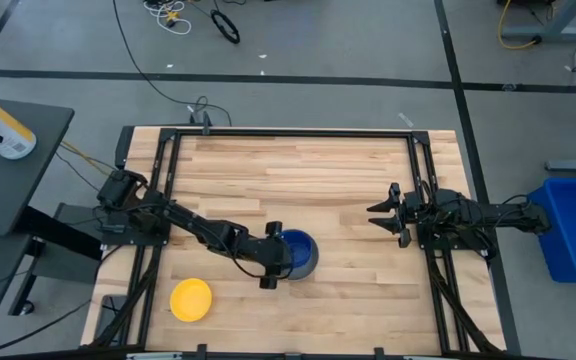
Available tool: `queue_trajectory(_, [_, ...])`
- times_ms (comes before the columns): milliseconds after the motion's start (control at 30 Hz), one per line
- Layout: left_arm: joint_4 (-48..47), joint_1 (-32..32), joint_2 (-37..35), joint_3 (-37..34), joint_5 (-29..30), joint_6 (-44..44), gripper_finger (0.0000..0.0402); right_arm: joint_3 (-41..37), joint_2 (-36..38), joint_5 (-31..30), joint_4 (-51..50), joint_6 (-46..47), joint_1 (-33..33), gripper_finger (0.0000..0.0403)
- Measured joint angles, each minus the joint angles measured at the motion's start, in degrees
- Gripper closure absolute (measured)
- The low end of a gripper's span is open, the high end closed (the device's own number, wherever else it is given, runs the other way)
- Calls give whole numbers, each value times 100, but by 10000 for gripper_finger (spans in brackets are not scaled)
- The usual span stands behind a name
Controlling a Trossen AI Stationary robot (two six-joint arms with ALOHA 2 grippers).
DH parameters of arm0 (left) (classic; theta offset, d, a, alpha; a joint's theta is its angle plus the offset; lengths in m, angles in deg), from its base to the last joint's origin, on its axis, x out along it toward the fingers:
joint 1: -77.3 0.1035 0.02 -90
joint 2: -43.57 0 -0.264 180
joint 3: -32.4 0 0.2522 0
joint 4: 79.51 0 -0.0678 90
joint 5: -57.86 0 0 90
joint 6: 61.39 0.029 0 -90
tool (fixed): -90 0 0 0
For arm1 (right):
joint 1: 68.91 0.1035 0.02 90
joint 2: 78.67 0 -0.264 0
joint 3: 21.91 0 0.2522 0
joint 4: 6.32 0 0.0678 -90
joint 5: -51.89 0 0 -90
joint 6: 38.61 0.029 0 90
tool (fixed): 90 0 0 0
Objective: Nest bowls inside each other
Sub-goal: Stack the blue bowl on the light blue bowl
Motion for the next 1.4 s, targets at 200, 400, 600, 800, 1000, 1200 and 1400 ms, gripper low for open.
queue_trajectory(200, [64, 11, 22, -66, 149, -123, 226, 0, 0, 0, 0, 2, 0, 238])
queue_trajectory(400, [96, 11, 22, -283, 129, -377, 222, 0, 0, 0, 0, 0, 0, 236])
queue_trajectory(600, [529, -62, 22, -287, 132, -2, 206, 0, 0, 0, -1, 0, 0, 240])
queue_trajectory(800, [1048, -113, 20, -201, 273, 468, 192, 0, 0, 0, -2, 0, 0, 236])
queue_trajectory(1000, [1617, 6, 20, -201, 231, 687, 244, 0, 0, 0, -1, -2, 0, 238])
queue_trajectory(1200, [1852, 14, 20, -203, 142, 1148, 383, 0, 0, 0, -2, -2, 0, 240])
queue_trajectory(1400, [1981, 285, 20, -213, -495, 1288, 397, 0, 2, 0, -2, -2, 0, 235])
